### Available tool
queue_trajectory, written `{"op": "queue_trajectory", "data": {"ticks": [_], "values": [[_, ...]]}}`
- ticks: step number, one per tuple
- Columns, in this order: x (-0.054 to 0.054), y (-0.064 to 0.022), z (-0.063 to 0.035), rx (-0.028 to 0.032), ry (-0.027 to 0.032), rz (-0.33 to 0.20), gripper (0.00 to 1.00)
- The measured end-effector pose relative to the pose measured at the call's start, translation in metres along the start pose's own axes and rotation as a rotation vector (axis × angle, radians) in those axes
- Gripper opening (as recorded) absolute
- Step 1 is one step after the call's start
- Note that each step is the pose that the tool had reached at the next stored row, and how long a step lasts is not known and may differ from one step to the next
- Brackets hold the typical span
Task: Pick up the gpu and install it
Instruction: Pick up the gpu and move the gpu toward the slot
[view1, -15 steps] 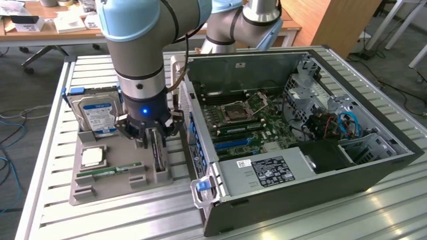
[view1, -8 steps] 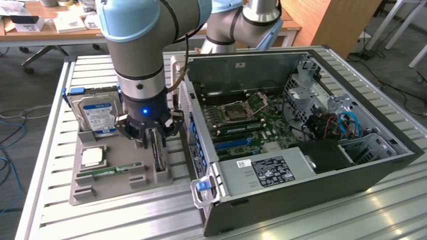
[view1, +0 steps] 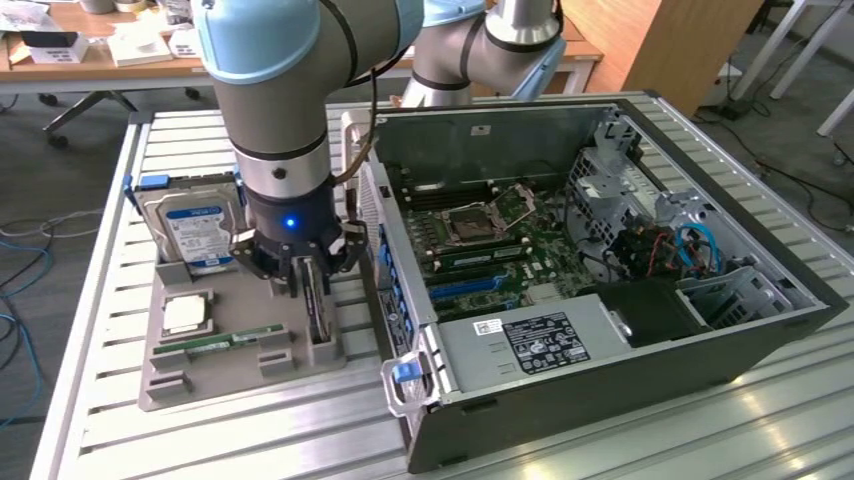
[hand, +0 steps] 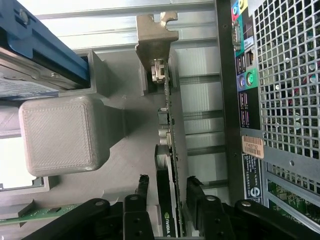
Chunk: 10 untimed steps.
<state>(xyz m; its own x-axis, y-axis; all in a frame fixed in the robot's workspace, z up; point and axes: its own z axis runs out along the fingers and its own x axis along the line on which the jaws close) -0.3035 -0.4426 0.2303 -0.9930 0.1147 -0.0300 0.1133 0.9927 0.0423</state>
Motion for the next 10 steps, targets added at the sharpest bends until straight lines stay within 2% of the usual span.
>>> {"op": "queue_trajectory", "data": {"ticks": [2, 3, 4, 10], "values": [[0.0, 0.0, 0.0, 0.0, 0.0, 0.0, 0.33], [0.0001, 0.0, 0.0, 0.0, 0.0002, 0.0, 0.33], [0.0, 0.0, 0.0, 0.0, 0.0002, 0.0, 0.28], [0.0, 0.0, 0.0, 0.0, 0.0, 0.0, 0.27]]}}
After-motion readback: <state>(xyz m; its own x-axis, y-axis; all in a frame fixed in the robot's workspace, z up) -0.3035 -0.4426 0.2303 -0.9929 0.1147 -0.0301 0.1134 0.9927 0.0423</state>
